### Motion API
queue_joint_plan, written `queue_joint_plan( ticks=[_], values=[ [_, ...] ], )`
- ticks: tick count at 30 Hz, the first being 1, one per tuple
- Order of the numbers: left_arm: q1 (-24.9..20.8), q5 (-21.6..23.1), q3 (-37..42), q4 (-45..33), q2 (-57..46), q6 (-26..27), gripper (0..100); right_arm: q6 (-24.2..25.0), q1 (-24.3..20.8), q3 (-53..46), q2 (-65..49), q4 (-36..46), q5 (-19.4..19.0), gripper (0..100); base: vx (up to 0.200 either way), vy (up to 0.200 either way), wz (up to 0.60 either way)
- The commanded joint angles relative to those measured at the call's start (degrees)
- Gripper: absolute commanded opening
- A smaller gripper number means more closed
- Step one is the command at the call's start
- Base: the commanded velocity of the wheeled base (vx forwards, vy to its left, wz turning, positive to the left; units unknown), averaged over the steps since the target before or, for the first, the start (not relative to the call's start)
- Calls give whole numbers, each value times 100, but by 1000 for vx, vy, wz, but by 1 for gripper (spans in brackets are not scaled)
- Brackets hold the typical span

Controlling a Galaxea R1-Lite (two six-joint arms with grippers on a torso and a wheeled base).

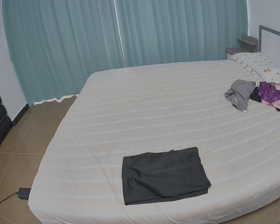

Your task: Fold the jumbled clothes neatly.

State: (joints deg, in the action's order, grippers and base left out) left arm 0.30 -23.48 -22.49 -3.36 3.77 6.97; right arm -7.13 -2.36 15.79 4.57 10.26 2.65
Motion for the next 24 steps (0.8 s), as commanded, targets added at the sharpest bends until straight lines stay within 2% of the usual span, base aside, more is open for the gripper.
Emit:
queue_joint_plan(
  ticks=[1, 2, 4, 6, 8, 11, 15, 16, 20, 23, 24],
  values=[
    [-30, 133, 720, 600, -377, -302, 100, -157, 254, -410, -448, -605, 570, 100, 0, 0, 0],
    [-30, 133, 746, 644, -377, -311, 100, -148, 254, -427, -448, -666, 588, 100, 0, 0, 0],
    [-30, 142, 1388, 1488, -377, -337, 100, -201, 254, -999, -457, -1738, 641, 100, 0, 0, 0],
    [-30, 203, 1854, 1918, -377, -258, 100, -465, 254, -1535, -457, -2749, 412, 100, 0, 0, 0],
    [-30, 476, 2249, 2332, -377, -231, 100, -640, 245, -1579, -457, -3013, 140, 100, 0, 0, 0],
    [-30, 748, 2249, 2358, -377, -302, 100, -649, 254, -1579, -457, -2916, 87, 100, 0, 0, 0],
    [-30, 845, 2249, 2138, -377, -311, 100, -588, 254, -1579, -457, -2450, 131, 100, 0, 0, 0],
    [-30, 977, 2249, 1751, -377, -311, 100, -535, 254, -1579, -457, -2099, 184, 100, 0, 0, 0],
    [-30, 1161, 2249, 1119, -377, -381, 100, -306, 254, -1570, -457, -1413, 386, 100, 0, 0, 0],
    [-30, 1223, 2249, 846, -377, -416, 100, -139, 254, -1570, -448, -1466, 474, 100, 0, 0, 0],
    [-30, 1328, 2249, 723, -377, -486, 100, -175, 254, -1570, -448, -1466, 693, 100, 0, 0, 0]
  ],
)
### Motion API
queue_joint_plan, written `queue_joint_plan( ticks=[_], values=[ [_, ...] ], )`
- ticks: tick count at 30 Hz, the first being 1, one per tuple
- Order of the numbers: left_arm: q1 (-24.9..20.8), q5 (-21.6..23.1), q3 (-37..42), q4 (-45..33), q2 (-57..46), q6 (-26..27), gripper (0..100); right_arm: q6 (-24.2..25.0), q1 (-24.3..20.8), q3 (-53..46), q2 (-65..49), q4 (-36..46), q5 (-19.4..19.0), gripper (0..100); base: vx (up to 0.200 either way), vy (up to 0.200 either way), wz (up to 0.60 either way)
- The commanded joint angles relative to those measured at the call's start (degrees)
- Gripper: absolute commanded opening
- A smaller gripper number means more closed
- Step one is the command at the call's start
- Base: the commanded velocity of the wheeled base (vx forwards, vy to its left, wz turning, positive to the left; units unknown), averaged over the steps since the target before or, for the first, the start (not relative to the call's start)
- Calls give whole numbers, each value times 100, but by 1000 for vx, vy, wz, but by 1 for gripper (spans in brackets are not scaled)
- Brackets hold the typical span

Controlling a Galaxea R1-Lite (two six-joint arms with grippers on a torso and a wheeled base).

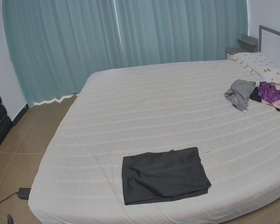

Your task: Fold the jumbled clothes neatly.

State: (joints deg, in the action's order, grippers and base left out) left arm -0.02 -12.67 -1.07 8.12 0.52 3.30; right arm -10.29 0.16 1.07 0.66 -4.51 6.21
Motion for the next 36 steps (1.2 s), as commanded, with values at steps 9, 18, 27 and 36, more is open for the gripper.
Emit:
queue_joint_plan(
  ticks=[9, 18, 27, 36],
  values=[
    [2, 1012, 107, -469, -52, -471, 100, 150, -7, -107, -66, 12, 1005, 100, 0, 0, 0],
    [2, 730, 107, -531, -52, -568, 100, 809, 2, -90, -48, 99, -322, 100, 0, 0, 0],
    [2, 1029, 107, -786, -52, -489, 100, 1161, 2, -90, -48, 214, -163, 100, 0, 0, 0],
    [-6, 1346, 107, -812, -52, -348, 100, 1117, -7, -107, -57, 425, -462, 100, 0, 0, 0]
  ],
)
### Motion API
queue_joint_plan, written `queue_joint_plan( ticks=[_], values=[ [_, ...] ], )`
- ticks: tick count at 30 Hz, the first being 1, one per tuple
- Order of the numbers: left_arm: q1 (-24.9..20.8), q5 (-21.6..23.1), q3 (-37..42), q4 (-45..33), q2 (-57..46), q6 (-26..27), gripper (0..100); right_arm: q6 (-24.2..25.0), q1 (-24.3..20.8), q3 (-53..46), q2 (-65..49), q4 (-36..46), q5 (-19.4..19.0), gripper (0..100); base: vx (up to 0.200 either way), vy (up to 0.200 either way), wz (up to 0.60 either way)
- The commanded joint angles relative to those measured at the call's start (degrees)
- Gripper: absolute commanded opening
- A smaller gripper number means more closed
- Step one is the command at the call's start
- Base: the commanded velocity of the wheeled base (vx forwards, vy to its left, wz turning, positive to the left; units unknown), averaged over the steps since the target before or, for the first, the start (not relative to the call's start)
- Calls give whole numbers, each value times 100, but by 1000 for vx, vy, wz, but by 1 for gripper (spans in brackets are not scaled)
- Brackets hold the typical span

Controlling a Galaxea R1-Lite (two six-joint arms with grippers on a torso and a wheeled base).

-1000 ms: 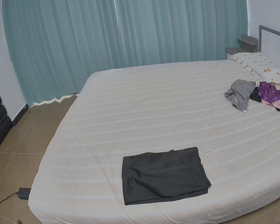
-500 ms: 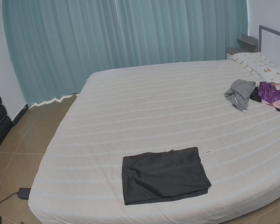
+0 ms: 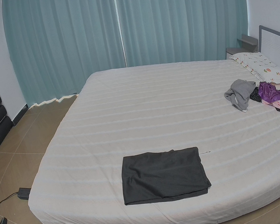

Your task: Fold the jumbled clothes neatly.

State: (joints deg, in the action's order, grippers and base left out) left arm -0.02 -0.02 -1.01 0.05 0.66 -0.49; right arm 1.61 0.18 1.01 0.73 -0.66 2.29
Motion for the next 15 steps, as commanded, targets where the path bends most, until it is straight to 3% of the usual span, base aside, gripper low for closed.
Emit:
queue_joint_plan(
  ticks=[1, 15],
  values=[
    [-6, 82, 101, -5, -66, 22, 100, -91, -9, -101, -64, 48, -80, 100, 0, 0, 0],
    [2, 11, 101, 4, -66, 49, 100, -143, -9, -101, -64, 39, -106, 100, 0, 0, 0]
  ],
)
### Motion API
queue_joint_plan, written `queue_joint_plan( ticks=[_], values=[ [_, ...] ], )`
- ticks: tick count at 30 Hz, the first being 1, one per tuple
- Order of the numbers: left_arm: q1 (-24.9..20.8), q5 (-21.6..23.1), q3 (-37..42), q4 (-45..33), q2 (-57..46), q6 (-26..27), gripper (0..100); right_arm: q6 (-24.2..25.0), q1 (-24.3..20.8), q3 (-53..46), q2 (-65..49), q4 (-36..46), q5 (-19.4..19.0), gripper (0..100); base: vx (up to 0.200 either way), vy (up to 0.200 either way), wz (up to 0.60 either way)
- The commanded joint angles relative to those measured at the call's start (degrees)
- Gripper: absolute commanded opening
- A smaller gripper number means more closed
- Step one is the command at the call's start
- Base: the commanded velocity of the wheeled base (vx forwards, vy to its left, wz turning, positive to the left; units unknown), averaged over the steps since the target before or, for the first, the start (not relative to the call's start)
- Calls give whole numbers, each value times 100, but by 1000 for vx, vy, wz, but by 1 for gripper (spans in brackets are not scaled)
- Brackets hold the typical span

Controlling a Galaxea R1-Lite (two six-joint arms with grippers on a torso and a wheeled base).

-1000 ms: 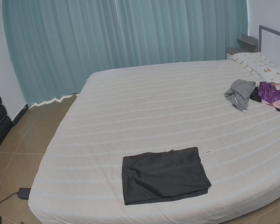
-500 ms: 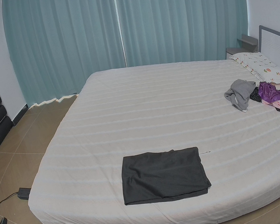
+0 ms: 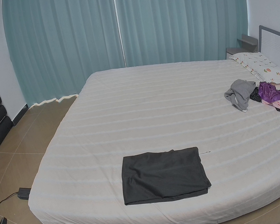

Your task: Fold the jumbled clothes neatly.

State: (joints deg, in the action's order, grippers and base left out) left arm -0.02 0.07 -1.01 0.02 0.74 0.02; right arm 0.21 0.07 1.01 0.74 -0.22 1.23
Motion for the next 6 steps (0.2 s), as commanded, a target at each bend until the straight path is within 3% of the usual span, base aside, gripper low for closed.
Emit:
queue_joint_plan(
  ticks=[1, 6],
  values=[
    [2, 1, 101, 6, -74, -2, 100, -3, 1, -101, -66, -4, 0, 100, 0, 0, 0],
    [2, 1, 101, 6, -74, -2, 100, -3, 1, -101, -66, -4, 0, 100, 0, 0, 0]
  ],
)
